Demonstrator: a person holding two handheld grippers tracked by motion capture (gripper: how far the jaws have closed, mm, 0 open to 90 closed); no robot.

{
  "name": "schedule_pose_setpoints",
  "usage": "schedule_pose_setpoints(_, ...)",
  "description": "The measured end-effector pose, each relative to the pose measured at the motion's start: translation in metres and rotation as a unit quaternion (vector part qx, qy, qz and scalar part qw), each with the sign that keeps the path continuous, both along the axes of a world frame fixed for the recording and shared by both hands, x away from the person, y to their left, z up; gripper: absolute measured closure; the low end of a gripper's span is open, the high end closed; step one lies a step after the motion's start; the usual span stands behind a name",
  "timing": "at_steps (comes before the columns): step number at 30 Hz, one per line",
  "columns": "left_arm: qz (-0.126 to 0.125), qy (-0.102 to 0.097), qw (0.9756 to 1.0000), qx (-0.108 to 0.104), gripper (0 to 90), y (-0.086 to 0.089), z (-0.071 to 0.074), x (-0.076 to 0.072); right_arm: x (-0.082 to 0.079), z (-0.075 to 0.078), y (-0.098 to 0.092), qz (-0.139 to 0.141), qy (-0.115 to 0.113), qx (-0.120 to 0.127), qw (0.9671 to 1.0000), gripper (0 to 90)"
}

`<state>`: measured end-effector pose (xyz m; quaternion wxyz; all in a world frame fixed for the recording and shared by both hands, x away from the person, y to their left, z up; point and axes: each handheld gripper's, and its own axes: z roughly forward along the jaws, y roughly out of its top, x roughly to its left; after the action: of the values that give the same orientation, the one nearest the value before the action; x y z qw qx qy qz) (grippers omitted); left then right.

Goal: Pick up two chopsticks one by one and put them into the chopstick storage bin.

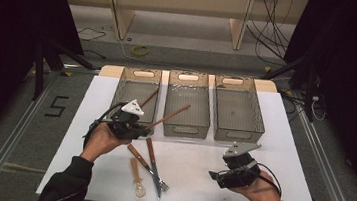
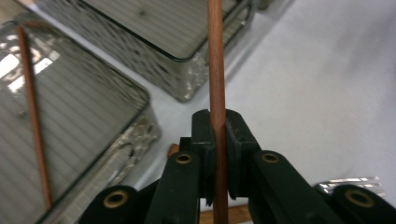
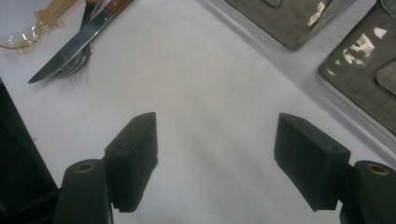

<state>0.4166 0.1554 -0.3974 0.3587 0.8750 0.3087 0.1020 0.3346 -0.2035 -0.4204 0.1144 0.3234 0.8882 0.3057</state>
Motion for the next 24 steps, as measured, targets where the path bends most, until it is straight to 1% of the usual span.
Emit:
schedule_pose_setpoints(5,0.020,-0.007,0.9997,-0.007,83.8,0.007,0.007,0.013,-0.002,-0.005,-0.003,-0.009,-0.001,0.003,1.0000,30.7)
schedule_pose_setpoints(6,0.026,-0.007,0.9995,-0.013,83.7,0.008,0.009,0.015,-0.003,-0.006,-0.003,-0.010,0.001,0.004,0.9999,30.5)
schedule_pose_setpoints(11,0.048,-0.013,0.9987,-0.013,83.8,0.018,0.013,0.028,-0.004,-0.009,-0.003,-0.008,0.007,0.001,0.9999,30.4)
schedule_pose_setpoints(13,0.061,-0.010,0.9980,-0.012,83.8,0.022,0.012,0.035,-0.005,-0.010,-0.002,-0.008,0.006,-0.001,1.0000,30.4)
schedule_pose_setpoints(15,0.076,-0.007,0.9970,-0.016,83.7,0.027,0.010,0.043,-0.006,-0.009,-0.002,-0.007,0.006,0.000,1.0000,30.2)
schedule_pose_setpoints(17,0.092,-0.007,0.9956,-0.019,83.8,0.032,0.009,0.052,-0.007,-0.009,-0.002,-0.005,0.001,0.001,1.0000,29.9)
schedule_pose_setpoints(19,0.103,-0.007,0.9945,-0.018,83.8,0.035,0.009,0.058,-0.009,-0.008,-0.002,-0.007,0.000,0.003,1.0000,29.9)
schedule_pose_setpoints(21,0.112,-0.005,0.9935,-0.023,83.8,0.038,0.007,0.065,-0.009,-0.009,-0.002,-0.008,-0.001,0.002,1.0000,29.7)
schedule_pose_setpoints(23,0.119,-0.006,0.9927,-0.021,83.8,0.041,0.007,0.072,-0.010,-0.009,-0.002,-0.009,0.000,0.003,1.0000,29.7)
schedule_pose_setpoints(24,0.124,-0.003,0.9921,-0.020,83.8,0.042,0.006,0.075,-0.011,-0.009,-0.002,-0.008,0.002,0.003,1.0000,29.6)
